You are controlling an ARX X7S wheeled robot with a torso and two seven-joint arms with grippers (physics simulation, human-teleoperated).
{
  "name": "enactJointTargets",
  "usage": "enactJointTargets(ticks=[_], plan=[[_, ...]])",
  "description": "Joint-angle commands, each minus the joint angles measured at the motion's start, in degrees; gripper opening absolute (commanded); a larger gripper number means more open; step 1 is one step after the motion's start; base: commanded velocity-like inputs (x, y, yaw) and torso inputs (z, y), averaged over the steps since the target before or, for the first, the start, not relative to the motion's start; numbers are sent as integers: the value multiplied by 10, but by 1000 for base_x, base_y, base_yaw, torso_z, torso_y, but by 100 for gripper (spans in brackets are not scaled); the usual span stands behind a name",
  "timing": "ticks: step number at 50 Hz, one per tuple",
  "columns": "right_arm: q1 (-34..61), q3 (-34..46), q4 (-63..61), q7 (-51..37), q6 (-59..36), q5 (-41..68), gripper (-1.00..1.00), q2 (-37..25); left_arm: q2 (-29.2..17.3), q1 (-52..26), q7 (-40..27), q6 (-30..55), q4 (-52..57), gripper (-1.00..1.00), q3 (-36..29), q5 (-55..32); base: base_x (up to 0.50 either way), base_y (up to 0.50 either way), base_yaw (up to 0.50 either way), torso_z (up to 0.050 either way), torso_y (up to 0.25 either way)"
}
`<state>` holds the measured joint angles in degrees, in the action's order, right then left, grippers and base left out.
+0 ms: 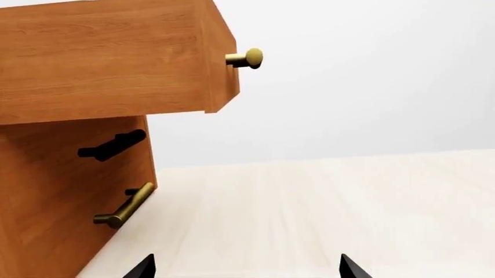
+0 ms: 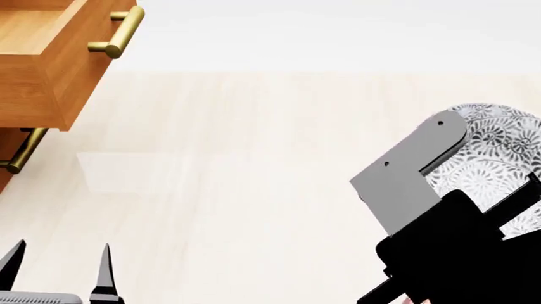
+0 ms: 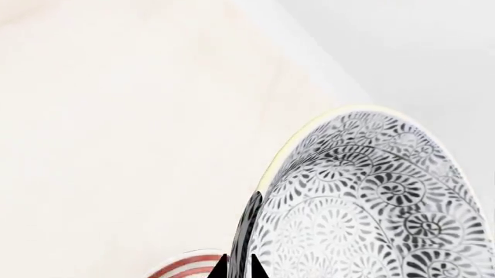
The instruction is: Put the bowl on the plate.
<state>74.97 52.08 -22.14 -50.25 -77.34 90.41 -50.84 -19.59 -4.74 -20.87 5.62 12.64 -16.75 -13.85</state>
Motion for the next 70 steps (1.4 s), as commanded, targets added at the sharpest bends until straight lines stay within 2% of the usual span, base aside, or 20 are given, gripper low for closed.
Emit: enactJointTargets(ticks=[1, 17, 38, 70], plan=[[-48, -26, -51, -50, 31, 35, -100, -64, 1, -3, -1, -4, -8, 100, -3, 1, 0, 0, 0, 0, 0], [-148, -48, -111, -49, 135, 28, -100, -154, 0, -6, -1, -6, -13, 100, -5, -1, 0, 0, 0, 0, 0], [-270, -43, -121, -12, 265, -32, -100, -217, -1, -11, -2, -6, -17, 100, -8, -3, 0, 0, 0, 0, 0], [-364, -19, -43, 60, 374, -103, -100, -188, -3, -14, -4, -9, -23, 100, -12, -7, 0, 0, 0, 0, 0]])
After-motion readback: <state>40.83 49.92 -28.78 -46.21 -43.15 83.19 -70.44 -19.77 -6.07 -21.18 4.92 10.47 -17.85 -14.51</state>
